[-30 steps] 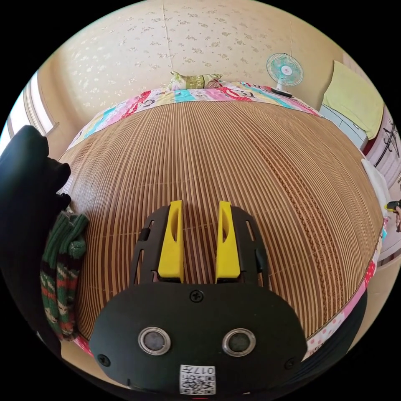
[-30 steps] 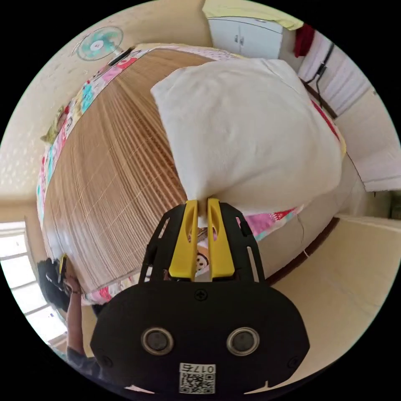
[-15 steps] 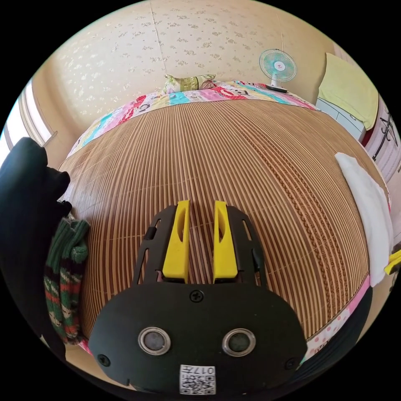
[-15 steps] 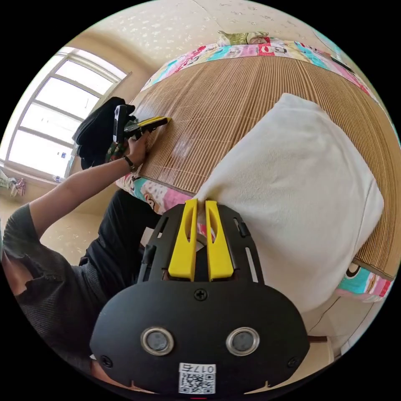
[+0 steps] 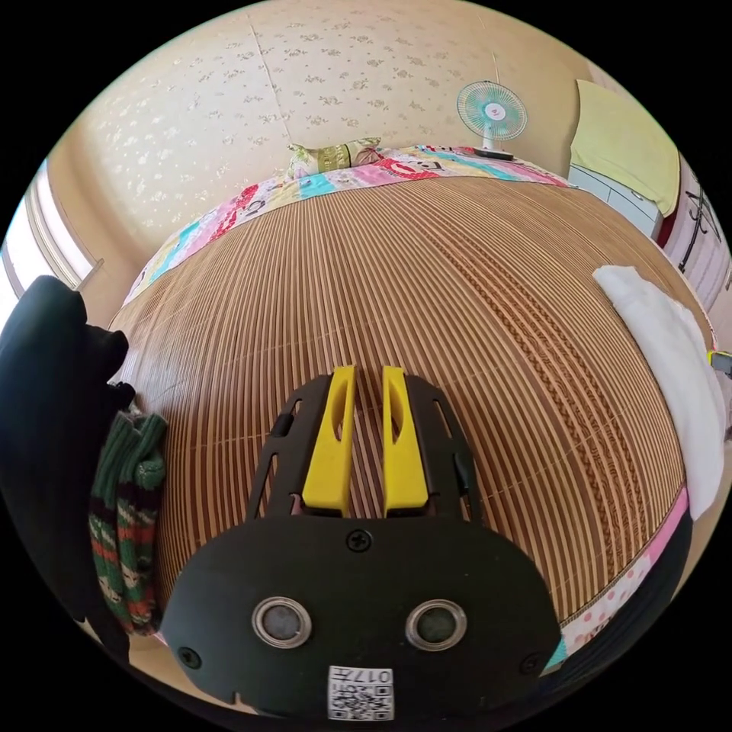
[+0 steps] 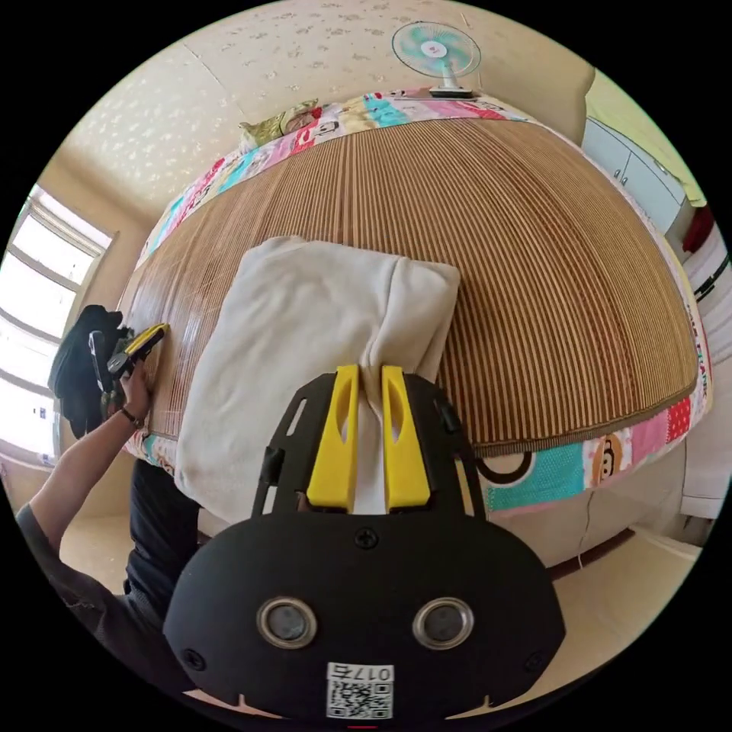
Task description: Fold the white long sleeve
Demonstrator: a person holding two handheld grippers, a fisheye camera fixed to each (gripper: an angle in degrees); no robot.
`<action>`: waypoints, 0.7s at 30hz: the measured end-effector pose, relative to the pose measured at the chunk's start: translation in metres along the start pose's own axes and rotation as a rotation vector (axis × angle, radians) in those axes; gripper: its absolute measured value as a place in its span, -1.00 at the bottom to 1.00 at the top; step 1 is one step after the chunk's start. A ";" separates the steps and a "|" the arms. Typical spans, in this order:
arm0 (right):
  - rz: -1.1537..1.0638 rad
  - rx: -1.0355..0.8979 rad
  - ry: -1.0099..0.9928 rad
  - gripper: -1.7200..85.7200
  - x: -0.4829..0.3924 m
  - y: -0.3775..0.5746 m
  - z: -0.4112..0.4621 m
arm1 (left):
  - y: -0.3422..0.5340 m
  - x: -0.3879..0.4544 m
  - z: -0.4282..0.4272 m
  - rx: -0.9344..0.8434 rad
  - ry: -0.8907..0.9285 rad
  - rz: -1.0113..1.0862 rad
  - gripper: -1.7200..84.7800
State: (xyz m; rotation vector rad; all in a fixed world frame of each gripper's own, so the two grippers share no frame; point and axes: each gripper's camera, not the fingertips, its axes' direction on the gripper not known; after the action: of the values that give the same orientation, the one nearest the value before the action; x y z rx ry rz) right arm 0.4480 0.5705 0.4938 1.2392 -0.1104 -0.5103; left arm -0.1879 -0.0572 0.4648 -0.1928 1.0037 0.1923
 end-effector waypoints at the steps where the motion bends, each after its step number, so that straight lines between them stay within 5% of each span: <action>1: -0.166 0.080 -0.037 -0.88 -0.041 0.005 -0.021 | -0.005 0.000 0.001 -0.001 0.009 0.014 -0.85; 3: -0.398 0.150 -0.183 -0.89 -0.102 0.020 -0.047 | -0.013 0.001 0.002 0.000 0.003 0.027 -0.89; 7: -0.740 -0.164 -0.375 -0.90 -0.223 0.053 -0.012 | -0.030 -0.004 0.005 0.000 -0.003 0.055 -0.95; 10: -0.794 -0.378 -0.038 -0.89 -0.285 0.089 0.065 | -0.043 -0.018 0.007 -0.002 0.018 0.046 -0.96; 15: -0.694 -0.327 0.137 -0.89 -0.319 0.117 0.084 | -0.062 -0.054 0.004 -0.081 0.114 -0.027 -0.97; 16: -0.628 -0.306 0.102 -0.89 -0.316 0.117 0.078 | -0.055 -0.072 -0.002 -0.093 0.228 -0.096 -0.96; 19: -0.512 -0.231 0.001 -0.88 -0.303 0.125 0.063 | -0.014 -0.102 -0.024 -0.012 0.947 -0.068 -0.87; 21: -0.533 -0.194 -0.008 -0.88 -0.303 0.137 0.057 | 0.017 -0.112 -0.039 0.012 1.134 -0.131 -0.81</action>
State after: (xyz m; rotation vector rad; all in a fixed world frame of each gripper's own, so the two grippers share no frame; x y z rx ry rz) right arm 0.2026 0.6824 0.6968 1.0709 0.2656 -0.9635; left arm -0.2828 -0.0581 0.5378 -0.3698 2.1087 -0.0702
